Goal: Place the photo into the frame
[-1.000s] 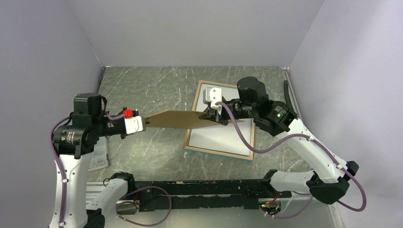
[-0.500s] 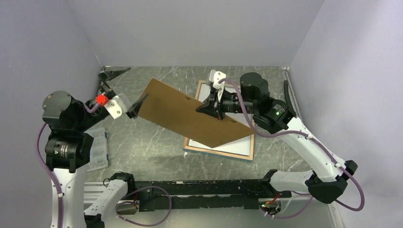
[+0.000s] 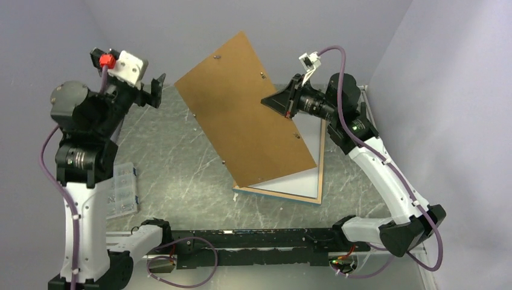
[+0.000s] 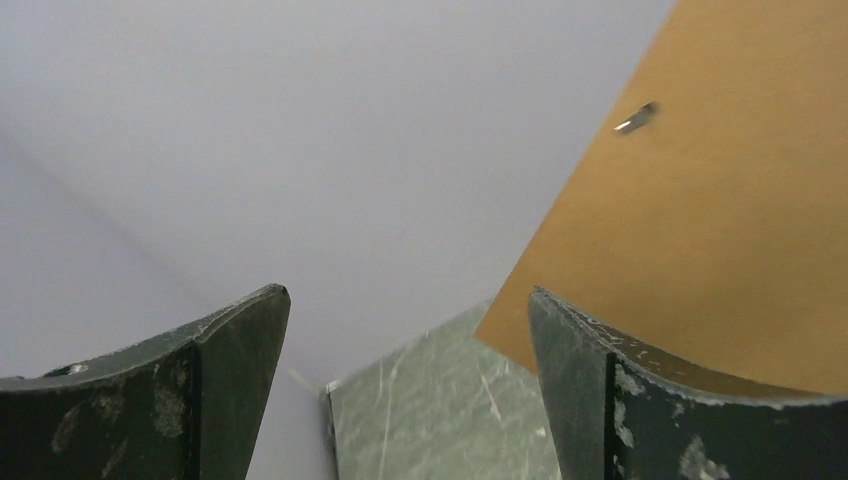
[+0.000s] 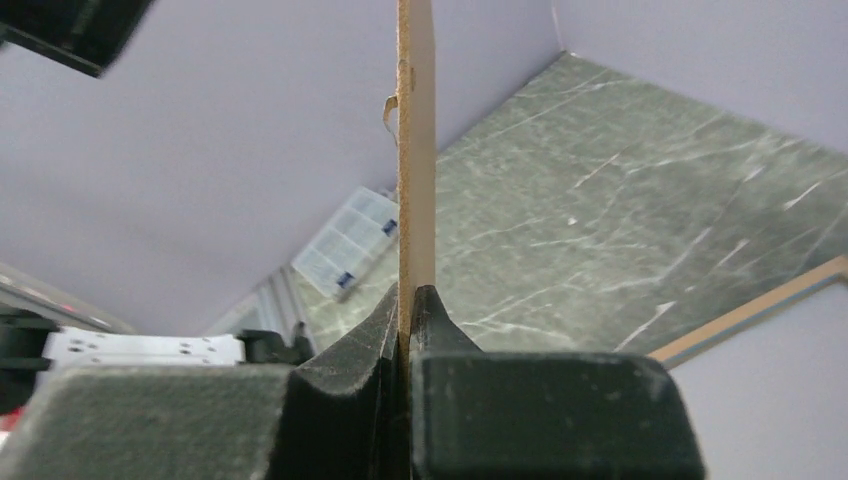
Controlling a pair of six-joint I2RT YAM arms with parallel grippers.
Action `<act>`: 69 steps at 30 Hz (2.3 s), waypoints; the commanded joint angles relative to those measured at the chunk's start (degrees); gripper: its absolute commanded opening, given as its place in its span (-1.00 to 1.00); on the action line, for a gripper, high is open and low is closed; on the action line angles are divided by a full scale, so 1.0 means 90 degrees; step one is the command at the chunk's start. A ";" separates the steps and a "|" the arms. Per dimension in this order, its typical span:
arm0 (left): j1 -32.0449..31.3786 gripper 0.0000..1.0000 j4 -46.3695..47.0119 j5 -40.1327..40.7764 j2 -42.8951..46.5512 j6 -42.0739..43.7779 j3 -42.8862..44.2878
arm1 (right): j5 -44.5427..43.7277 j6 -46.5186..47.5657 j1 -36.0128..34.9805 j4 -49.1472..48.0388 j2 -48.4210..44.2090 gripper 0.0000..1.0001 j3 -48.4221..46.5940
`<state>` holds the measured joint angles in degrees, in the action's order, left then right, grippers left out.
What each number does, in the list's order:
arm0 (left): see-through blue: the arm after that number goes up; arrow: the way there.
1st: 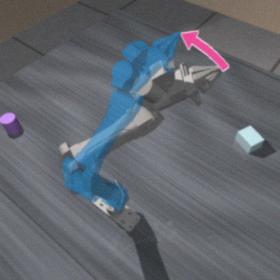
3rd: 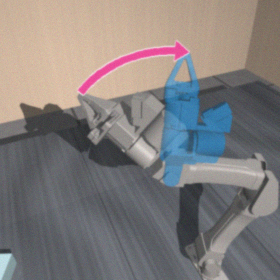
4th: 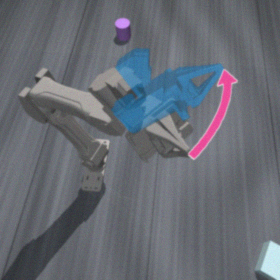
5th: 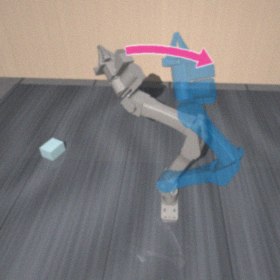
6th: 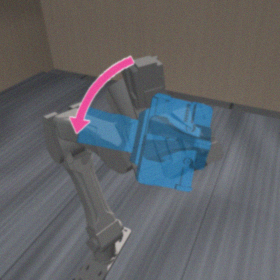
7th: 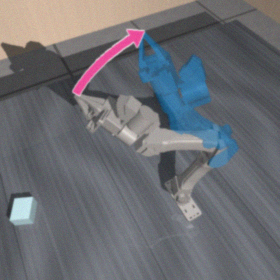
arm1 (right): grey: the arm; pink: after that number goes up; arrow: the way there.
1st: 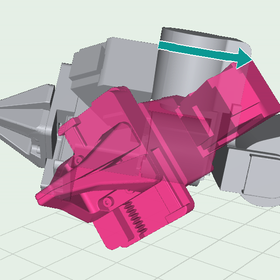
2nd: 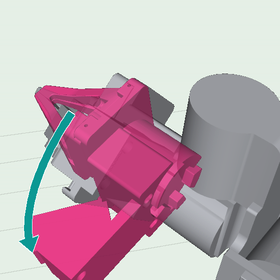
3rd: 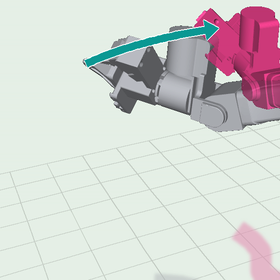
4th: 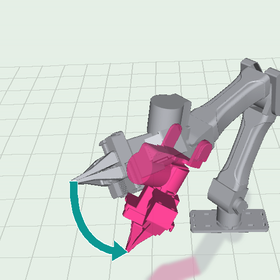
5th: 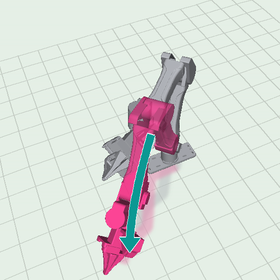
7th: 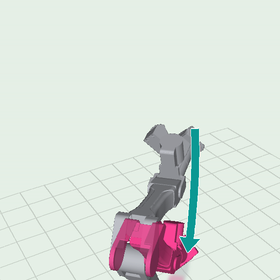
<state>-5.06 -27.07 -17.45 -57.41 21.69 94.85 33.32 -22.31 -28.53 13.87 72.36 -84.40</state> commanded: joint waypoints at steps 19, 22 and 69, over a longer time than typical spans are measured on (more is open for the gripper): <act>0.0316 0.77 -0.2069 0.2128 -0.1885 -0.1297 0.0037 | -0.0621 -0.5741 0.0777 -0.6626 -0.1119 -1.00 0.4045; 0.0394 0.77 -0.1942 0.1990 -0.1929 -0.1394 0.0016 | -0.0658 -0.6260 0.0778 -0.7034 -0.0897 -1.00 0.4208; 0.0610 0.71 -0.1239 0.0464 -0.2390 -0.1812 0.0050 | -0.1079 -0.7469 0.0371 -0.6519 -0.0102 -1.00 0.4284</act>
<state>0.60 -39.72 -12.82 -78.56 5.02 95.13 26.28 -86.63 -24.45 -40.21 71.40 -43.33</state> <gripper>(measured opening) 0.863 0.040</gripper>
